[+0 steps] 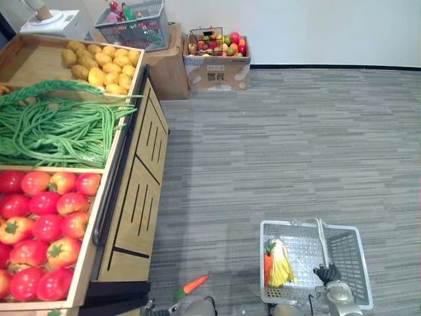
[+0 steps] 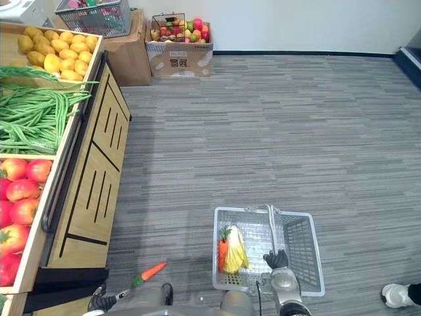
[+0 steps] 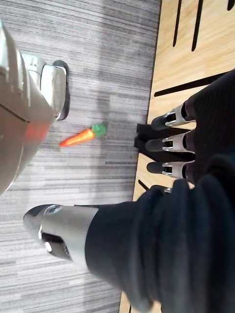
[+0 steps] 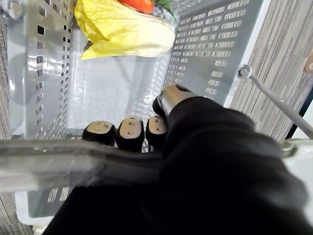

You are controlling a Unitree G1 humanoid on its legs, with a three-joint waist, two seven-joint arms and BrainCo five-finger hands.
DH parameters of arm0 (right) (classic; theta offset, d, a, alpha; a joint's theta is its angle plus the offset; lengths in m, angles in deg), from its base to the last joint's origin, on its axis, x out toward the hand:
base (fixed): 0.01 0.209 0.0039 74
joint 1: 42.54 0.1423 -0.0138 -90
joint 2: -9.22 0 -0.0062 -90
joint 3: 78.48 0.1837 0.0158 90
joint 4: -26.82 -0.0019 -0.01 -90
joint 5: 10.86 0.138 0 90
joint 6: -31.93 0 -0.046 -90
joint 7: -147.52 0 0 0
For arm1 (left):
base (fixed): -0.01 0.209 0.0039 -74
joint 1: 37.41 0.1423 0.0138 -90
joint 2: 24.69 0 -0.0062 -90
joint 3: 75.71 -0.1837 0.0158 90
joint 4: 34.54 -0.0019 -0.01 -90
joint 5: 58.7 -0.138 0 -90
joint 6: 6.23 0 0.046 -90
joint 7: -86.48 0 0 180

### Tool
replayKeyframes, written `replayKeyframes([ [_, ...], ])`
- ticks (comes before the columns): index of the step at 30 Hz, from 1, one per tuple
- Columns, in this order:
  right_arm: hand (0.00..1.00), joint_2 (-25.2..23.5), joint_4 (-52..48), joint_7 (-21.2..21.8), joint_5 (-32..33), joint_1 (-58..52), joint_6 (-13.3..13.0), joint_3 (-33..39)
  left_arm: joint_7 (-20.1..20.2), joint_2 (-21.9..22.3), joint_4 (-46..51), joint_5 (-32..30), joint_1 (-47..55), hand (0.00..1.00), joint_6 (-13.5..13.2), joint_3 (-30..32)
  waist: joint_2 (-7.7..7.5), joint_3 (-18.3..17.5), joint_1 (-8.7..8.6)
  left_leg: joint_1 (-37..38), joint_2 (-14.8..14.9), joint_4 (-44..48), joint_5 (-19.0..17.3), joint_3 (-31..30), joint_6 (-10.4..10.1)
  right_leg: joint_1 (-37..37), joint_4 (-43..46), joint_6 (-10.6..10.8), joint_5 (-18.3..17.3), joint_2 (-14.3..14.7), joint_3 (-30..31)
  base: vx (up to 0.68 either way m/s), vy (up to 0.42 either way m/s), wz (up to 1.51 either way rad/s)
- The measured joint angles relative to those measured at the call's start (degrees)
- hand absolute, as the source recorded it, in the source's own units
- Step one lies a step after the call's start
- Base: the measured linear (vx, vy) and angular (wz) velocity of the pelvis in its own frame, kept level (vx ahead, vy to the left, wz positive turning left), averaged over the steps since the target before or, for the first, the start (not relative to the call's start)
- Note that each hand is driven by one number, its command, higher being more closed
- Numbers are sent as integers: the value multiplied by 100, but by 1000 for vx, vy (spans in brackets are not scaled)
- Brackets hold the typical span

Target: Pick vegetable in the basket

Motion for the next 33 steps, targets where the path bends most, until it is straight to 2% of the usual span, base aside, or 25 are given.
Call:
replayKeyframes([
  [3,100,-3,-20,18,-6,-52,-82,0,-6,-21,4,-35,-31,0,-3,-74,64,-8,-16,92,-57,-126,1,39,33,-21,-3,86,54,-12,71,-6,21,-15],
  [6,100,-6,-21,21,0,-102,-94,13,1,0,-6,-45,-29,0,-4,-276,53,-3,-20,195,-40,-242,9,130,72,-66,12,123,77,23,234,-18,-24,-30],
  [10,100,-53,-88,72,2,-90,-121,19,12,-20,-47,-50,-27,0,-9,-340,-2,25,-9,359,-12,-311,-70,552,218,-359,334,135,98,80,551,-51,9,-54],
  [13,100,-123,-117,70,2,-96,-125,10,57,-26,-109,-28,-28,0,-10,-348,-62,13,-19,500,27,-400,-62,797,282,-384,402,33,173,23,158,-83,-15,-41],
  [15,100,-166,-105,75,17,-118,-123,14,108,-38,-125,13,-27,0,-9,-344,-92,-3,-23,527,7,-413,-50,829,298,-332,325,49,218,-19,19,-48,1,-10],
  [18,100,-229,86,78,260,-184,-128,108,115,-43,-134,67,-14,0,-7,-332,-130,-77,-13,547,-4,-573,42,801,323,-175,-24,49,365,-52,-162,-6,-14,10],
  [20,100,-284,327,97,447,-194,-123,263,106,-31,-277,200,-6,0,-5,-225,-149,-174,6,683,-5,-835,167,787,264,42,-435,44,543,-33,-376,46,-67,12],
  [26,100,-324,593,106,744,-301,-53,806,109,90,-555,342,-22,0,3,7,34,-389,-15,968,146,-1184,232,652,171,288,-618,38,584,185,-736,80,-72,6],
  [30,100,-314,776,81,1093,-322,-52,1005,125,88,-679,473,-34,0,6,22,46,-402,-27,1134,145,-1239,208,649,131,416,-649,37,584,194,-865,23,-8,-2],
  [33,100,-332,793,81,1297,-373,-47,1030,241,43,-730,474,-39,0,7,19,-8,-455,-24,1167,77,-1267,205,643,136,434,-658,38,584,105,-909,-20,19,1],
])
